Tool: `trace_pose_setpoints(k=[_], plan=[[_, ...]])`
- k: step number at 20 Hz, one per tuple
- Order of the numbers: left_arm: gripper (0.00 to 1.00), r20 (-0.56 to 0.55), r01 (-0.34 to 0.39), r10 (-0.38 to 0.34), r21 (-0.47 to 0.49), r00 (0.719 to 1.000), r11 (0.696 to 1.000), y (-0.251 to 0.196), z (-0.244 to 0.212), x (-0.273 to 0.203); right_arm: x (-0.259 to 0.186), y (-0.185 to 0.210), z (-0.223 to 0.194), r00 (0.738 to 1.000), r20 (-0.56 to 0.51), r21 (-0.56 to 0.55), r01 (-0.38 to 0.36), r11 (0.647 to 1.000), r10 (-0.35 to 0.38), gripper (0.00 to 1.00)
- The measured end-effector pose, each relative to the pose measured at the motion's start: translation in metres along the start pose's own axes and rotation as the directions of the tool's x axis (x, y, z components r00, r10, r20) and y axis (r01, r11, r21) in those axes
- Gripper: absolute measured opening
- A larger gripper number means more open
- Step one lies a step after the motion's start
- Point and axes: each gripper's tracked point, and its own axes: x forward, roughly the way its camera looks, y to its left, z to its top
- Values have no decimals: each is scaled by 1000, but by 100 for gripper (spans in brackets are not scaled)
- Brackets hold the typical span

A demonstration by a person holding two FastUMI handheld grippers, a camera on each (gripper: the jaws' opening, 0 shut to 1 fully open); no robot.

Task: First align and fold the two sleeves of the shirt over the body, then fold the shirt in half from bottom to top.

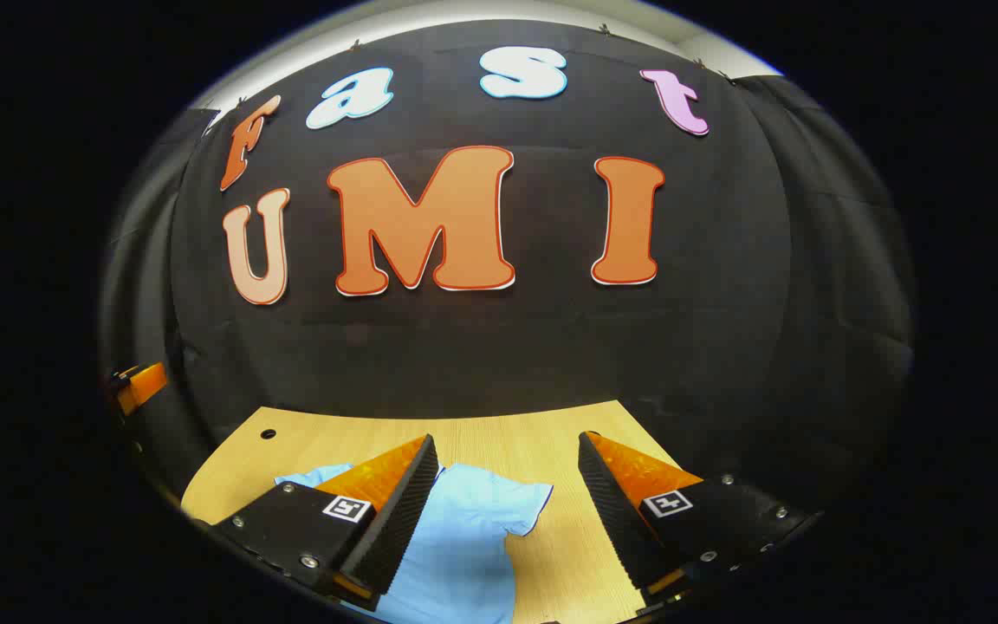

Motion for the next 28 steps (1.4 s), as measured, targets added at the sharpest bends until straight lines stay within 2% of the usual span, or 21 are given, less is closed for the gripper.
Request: trace_pose_setpoints(k=[5, 8, 14, 19, 21, 25, 26, 27, 28], plan=[[96, -8, -20, 20, 3, 1000, 1000, 0, -1, 10, 15, -1, -4, 1000, -27, 2, -13, 1000, 13, 98], [99, -5, -34, 34, 6, 999, 999, -2, -1, 15, 24, -2, -6, 999, -32, -15, -22, 1000, 21, 98], [96, 13, -57, 57, 5, 998, 998, -14, 5, 17, 39, -9, -12, 997, -49, -21, -56, 998, 55, 98], [99, 19, -86, 86, -4, 996, 996, -14, 3, 27, 57, -17, -33, 992, -118, -14, -56, 998, 54, 98], [99, 10, -72, 72, -9, 997, 997, -15, -1, 35, 62, -21, -42, 986, -160, -10, -43, 999, 40, 98], [99, -16, -43, 43, 16, 999, 999, -11, -8, 54, 86, -29, -69, 960, -279, -10, -2, 1000, -1, 98], [99, -17, -41, 41, 20, 999, 999, -8, -10, 57, 93, -31, -78, 948, -318, -10, 7, 1000, -10, 98], [96, -18, -42, 42, 22, 999, 999, -4, -10, 60, 99, -35, -92, 928, -371, -19, 21, 1000, -27, 98], [99, -23, -42, 42, 22, 999, 999, 1, -14, 63, 106, -42, -107, 904, -425, -33, 37, 999, -47, 98]])
